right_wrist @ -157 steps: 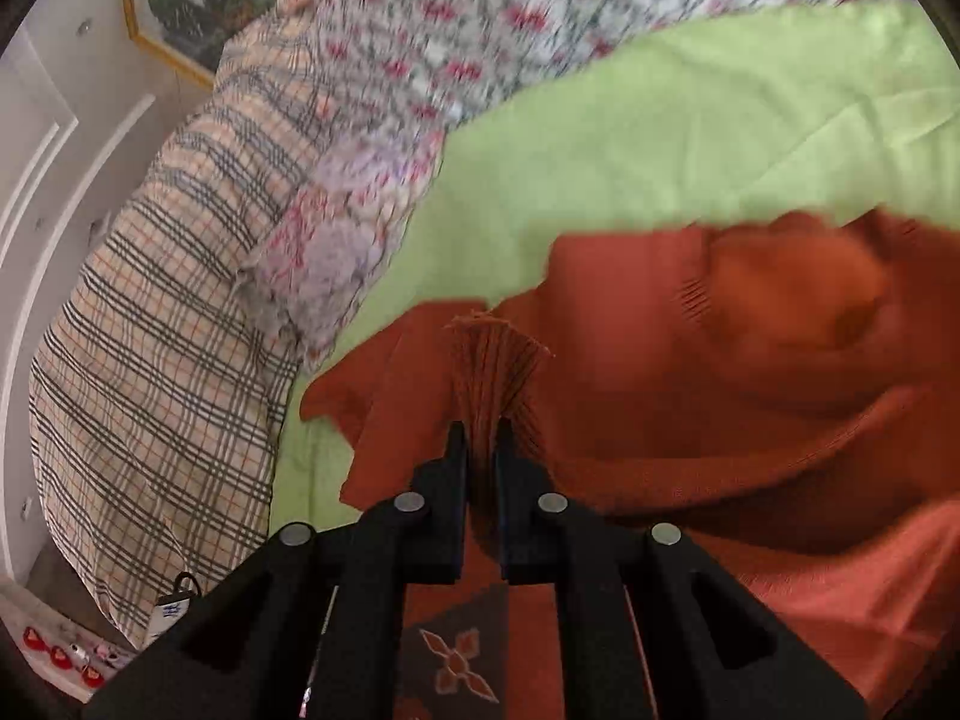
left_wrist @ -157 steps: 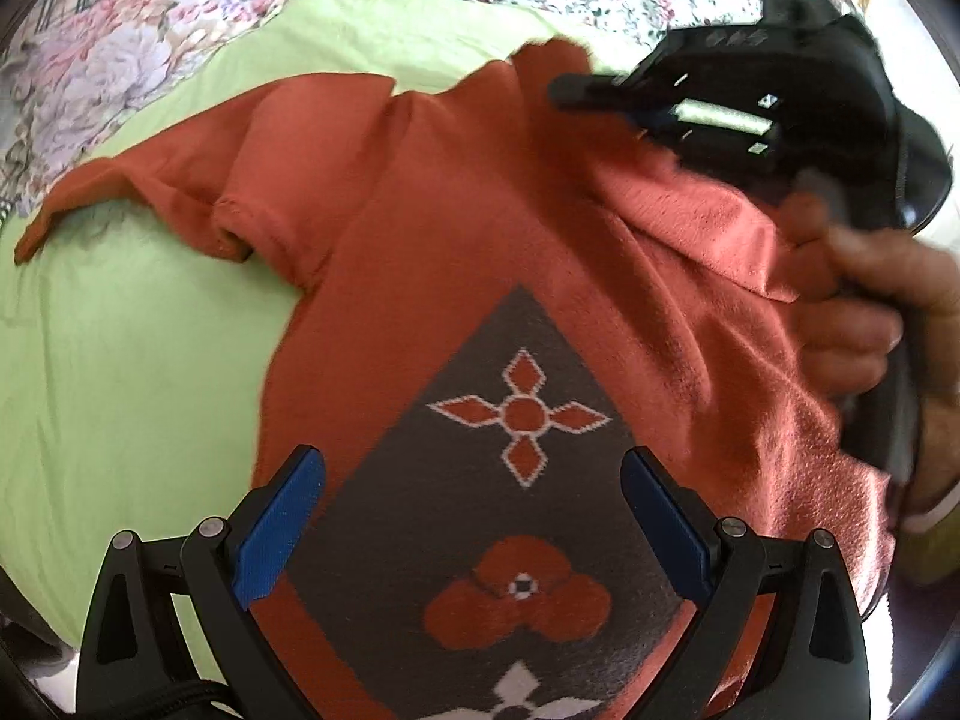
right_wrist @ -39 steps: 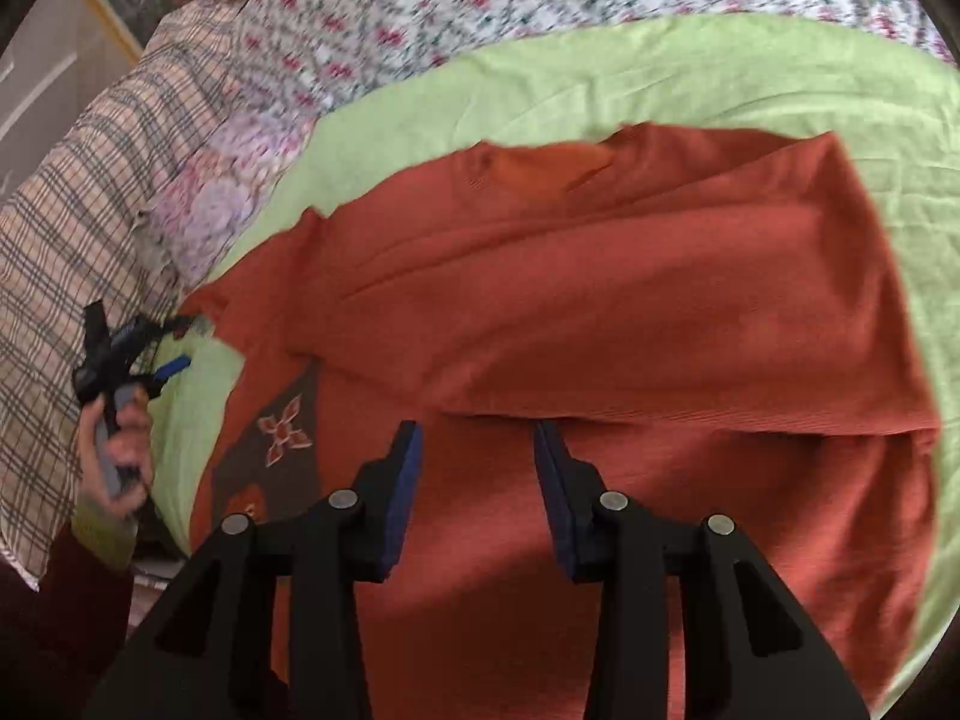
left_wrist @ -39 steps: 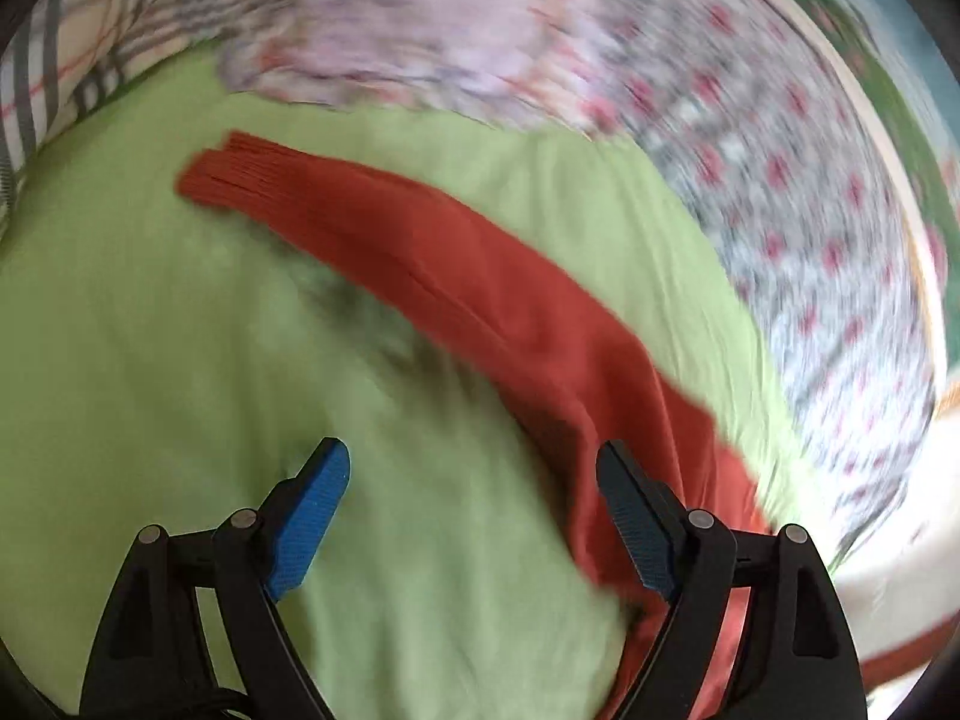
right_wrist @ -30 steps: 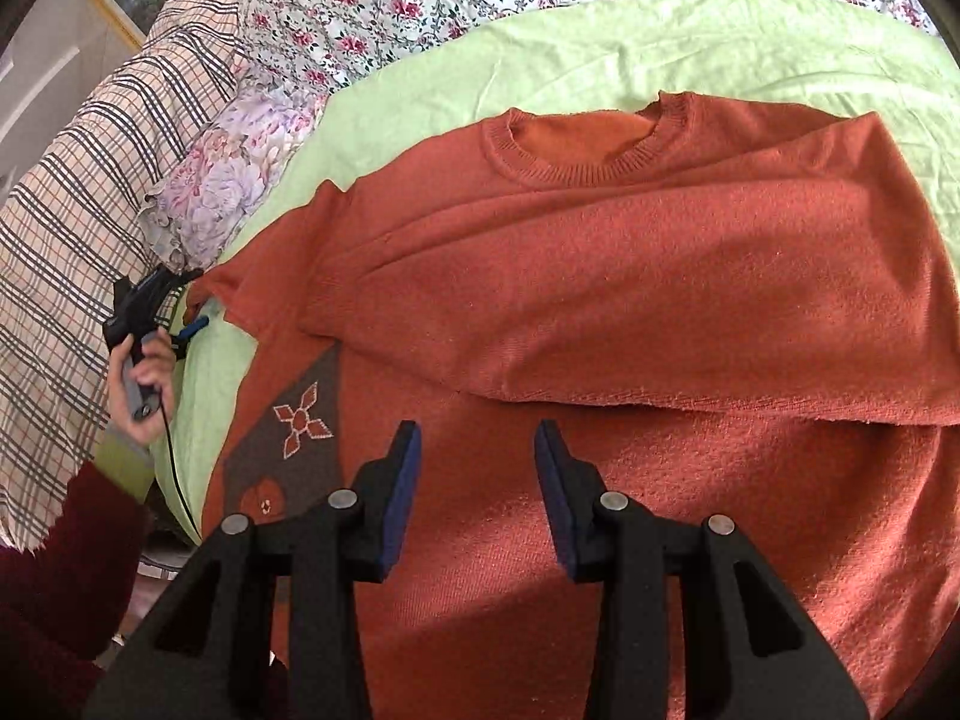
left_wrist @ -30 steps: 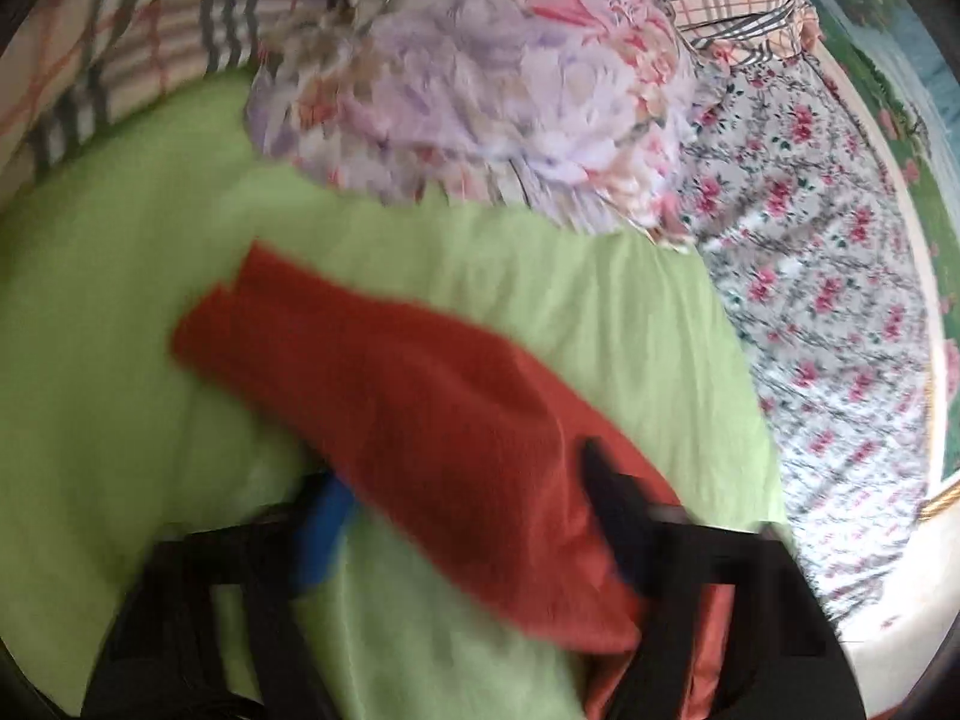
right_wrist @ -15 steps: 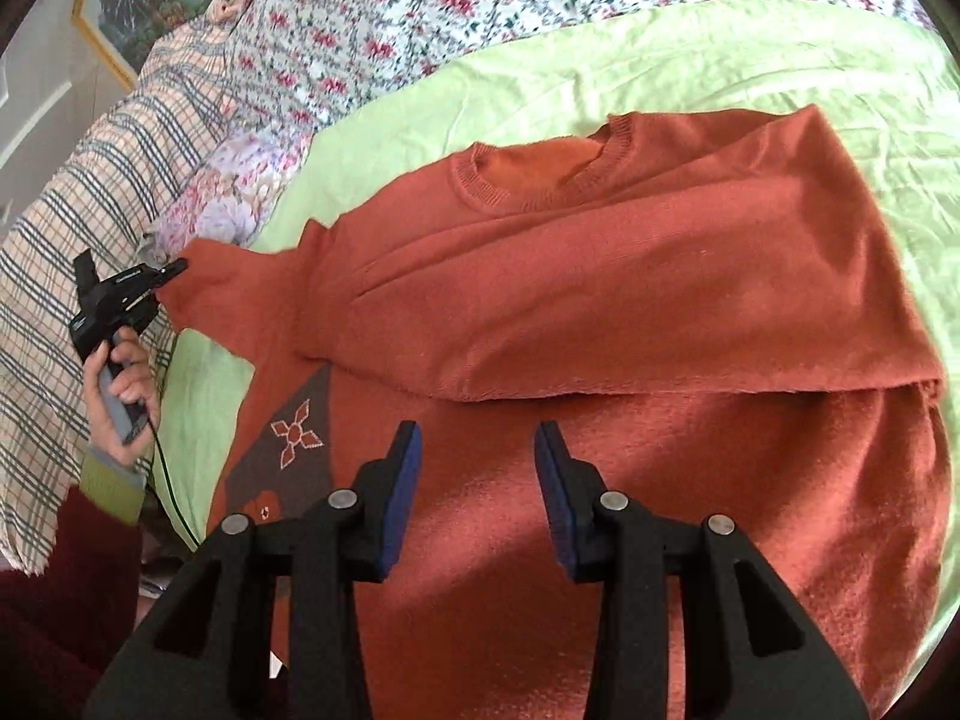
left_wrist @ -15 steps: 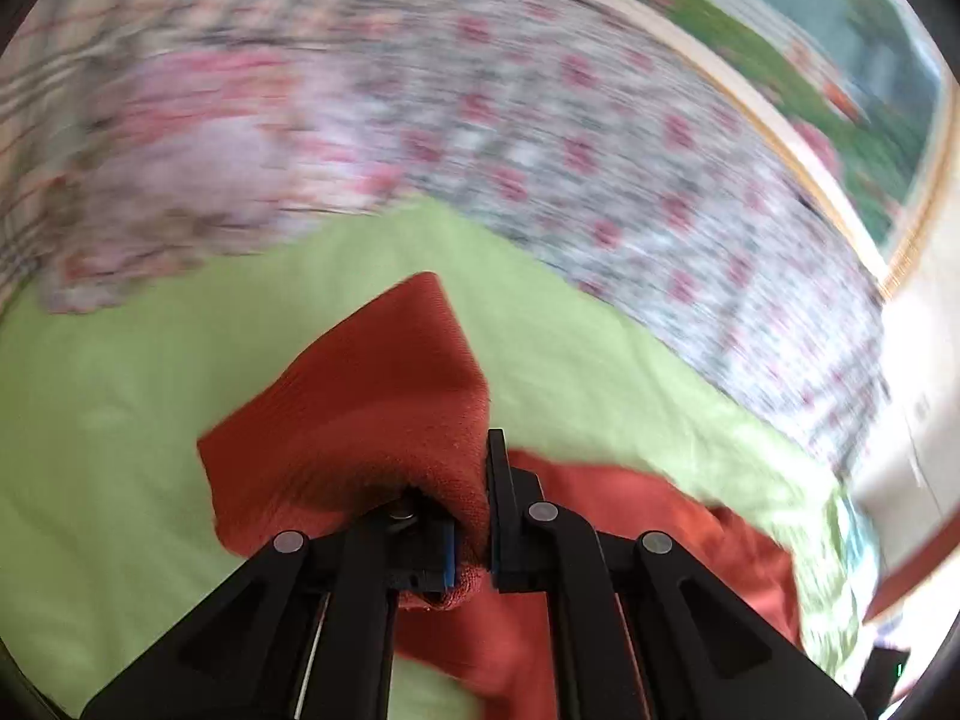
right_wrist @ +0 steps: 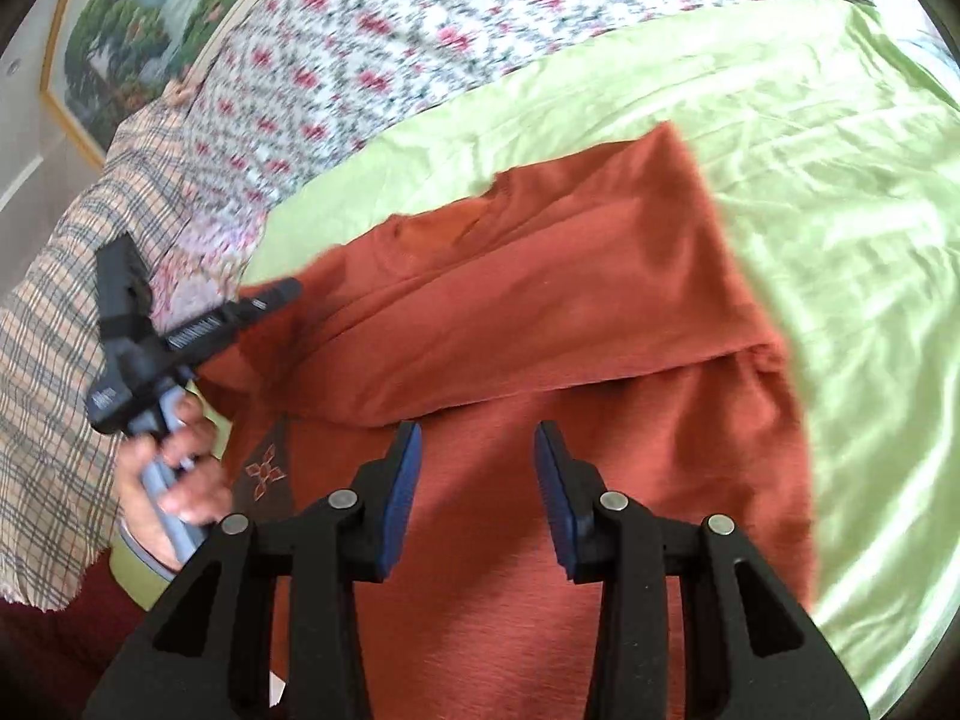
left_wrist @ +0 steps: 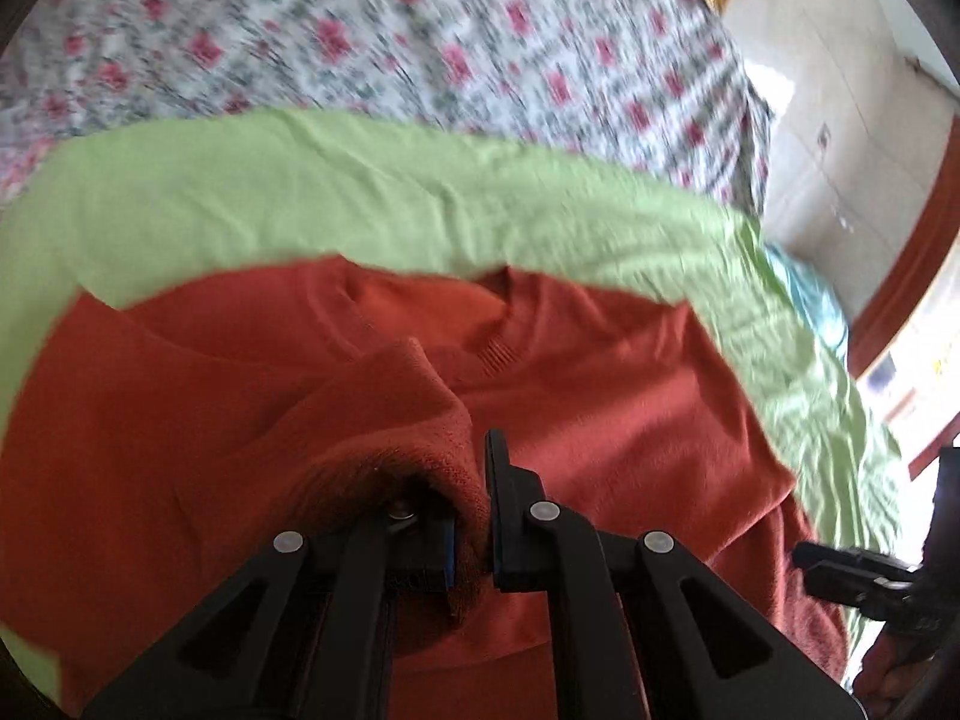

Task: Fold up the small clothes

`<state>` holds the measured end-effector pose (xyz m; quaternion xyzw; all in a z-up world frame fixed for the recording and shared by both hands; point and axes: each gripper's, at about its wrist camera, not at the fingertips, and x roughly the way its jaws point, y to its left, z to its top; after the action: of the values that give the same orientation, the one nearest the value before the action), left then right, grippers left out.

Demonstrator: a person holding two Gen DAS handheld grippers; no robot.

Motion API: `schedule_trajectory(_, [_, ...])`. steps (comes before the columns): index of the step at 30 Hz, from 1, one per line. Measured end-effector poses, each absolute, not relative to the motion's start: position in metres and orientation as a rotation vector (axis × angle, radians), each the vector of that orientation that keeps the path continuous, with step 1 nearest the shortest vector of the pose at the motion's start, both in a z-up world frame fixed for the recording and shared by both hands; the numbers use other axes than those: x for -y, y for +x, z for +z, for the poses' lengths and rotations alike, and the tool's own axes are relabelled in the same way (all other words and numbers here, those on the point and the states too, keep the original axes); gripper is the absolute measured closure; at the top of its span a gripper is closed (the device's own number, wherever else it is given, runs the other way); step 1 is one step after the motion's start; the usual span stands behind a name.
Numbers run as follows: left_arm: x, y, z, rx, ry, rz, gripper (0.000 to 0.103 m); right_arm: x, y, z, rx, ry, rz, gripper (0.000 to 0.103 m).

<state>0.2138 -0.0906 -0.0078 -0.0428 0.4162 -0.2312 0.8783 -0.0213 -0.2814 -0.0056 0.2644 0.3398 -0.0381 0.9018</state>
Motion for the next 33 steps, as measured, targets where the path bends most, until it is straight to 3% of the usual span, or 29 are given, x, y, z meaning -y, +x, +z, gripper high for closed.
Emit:
schedule_trajectory(1, [0.101,0.216,-0.017,-0.895,-0.067,-0.486,0.094,0.285,-0.024,-0.006,-0.702,0.555,-0.091,0.063])
schedule_trajectory(4, [0.118,0.214,-0.035,-0.935,-0.009,-0.490,0.078,0.293,-0.031,-0.004,-0.695,0.562,-0.116,0.062])
schedule_trajectory(6, [0.116,0.208,-0.038,-0.946,-0.016,-0.515,0.055,0.295,-0.033,-0.002,-0.689,0.561,-0.126,0.061])
schedule_trajectory(8, [0.110,0.196,-0.033,-0.944,-0.020,-0.525,0.041,0.297,-0.033,-0.001,-0.686,0.560,-0.129,0.056])
schedule_trajectory(18, [-0.009,0.118,-0.012,-0.907,-0.029,-0.344,0.039,0.251,0.026,0.007,-0.719,0.388,-0.009,0.055])
schedule_trajectory(26, [-0.107,0.129,-0.033,-0.955,-0.075,-0.044,0.039,0.171,0.100,0.011,-0.756,0.008,0.108,0.054])
schedule_trajectory(28, [-0.114,0.138,-0.039,-0.969,-0.075,-0.009,0.039,0.147,0.117,0.009,-0.754,-0.126,0.136,0.048])
schedule_trajectory(30, [-0.118,0.146,-0.044,-0.979,-0.085,0.006,0.039,0.129,0.126,0.005,-0.743,-0.238,0.150,0.031])
schedule_trajectory(33, [-0.118,0.154,-0.045,-0.976,-0.087,0.021,0.039,0.102,0.141,-0.009,-0.736,-0.416,0.182,0.028])
